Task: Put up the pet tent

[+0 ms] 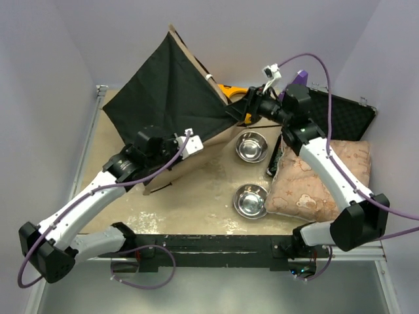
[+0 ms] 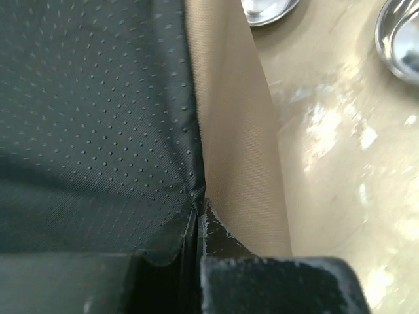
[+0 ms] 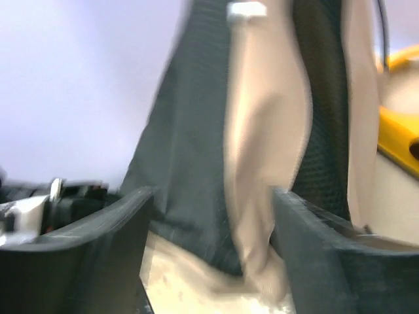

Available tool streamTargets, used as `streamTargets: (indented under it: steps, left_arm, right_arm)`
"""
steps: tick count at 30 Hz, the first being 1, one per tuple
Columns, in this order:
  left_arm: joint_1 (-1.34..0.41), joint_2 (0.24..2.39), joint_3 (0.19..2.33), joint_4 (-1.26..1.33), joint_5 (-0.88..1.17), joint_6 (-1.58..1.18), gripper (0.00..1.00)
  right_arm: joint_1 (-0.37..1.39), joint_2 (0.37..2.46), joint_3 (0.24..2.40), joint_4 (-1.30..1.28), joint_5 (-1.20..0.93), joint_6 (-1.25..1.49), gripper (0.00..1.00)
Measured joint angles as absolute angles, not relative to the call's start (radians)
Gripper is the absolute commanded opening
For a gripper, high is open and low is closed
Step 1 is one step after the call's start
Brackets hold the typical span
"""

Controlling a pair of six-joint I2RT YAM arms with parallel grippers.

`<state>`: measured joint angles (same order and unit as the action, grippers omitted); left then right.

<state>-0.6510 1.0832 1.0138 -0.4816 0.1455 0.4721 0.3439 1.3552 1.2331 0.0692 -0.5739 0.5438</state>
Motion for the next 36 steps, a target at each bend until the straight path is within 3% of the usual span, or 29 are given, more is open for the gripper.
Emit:
streamTargets:
  steps: [3, 7, 13, 19, 26, 36]
  left_arm:
    - [-0.603, 0.993, 0.987, -0.525, 0.179, 0.605, 0.00]
    - [-0.548, 0.886, 0.971, -0.658, 0.226, 0.858, 0.00]
    - [-0.432, 0.789, 0.933, -0.803, 0.316, 1.248, 0.00]
    - [-0.429, 0.742, 0.907, -0.851, 0.398, 1.536, 0.00]
    - [-0.427, 0.822, 0.958, -0.873, 0.476, 1.717, 0.00]
    - [-0.427, 0.908, 1.002, -0.877, 0.530, 1.888, 0.03]
  right_arm:
    - [0.329, 1.365, 1.408, -0.048, -0.665, 0.422, 0.98]
    - [0.308, 1.356, 1.673, -0.089, -0.780, 0.271, 0.98]
    - [0.306, 1.280, 1.793, -0.237, -0.875, -0.152, 0.95]
    - [0.303, 1.323, 1.761, -0.408, -0.846, -0.658, 0.93]
    - [0.294, 1.481, 1.714, -0.591, -0.852, -1.164, 0.96]
    - [0.352, 1.504, 1.684, -0.931, -0.908, -1.848, 0.97]
